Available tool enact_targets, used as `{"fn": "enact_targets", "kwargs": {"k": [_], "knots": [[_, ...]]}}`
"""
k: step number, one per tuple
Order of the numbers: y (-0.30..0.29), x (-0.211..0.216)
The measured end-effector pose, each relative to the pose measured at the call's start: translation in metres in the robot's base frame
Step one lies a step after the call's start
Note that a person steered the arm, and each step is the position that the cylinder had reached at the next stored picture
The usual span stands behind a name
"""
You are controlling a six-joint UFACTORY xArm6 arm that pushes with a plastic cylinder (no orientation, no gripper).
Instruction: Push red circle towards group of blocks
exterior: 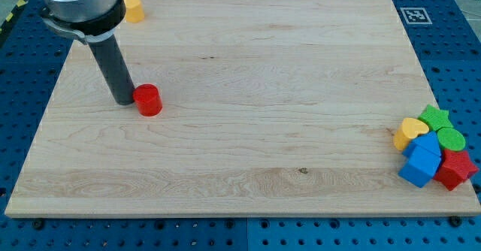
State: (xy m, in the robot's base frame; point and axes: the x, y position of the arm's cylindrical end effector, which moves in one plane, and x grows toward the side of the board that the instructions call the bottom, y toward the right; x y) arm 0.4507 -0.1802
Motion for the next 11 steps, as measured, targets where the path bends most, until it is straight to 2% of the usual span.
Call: {"fn": "enact_targets", "kwargs": {"k": [3,7,9,11], "knots": [[0.002,0.009],[0.072,0.009],[0.128,0.009],[0.128,0.023]]}}
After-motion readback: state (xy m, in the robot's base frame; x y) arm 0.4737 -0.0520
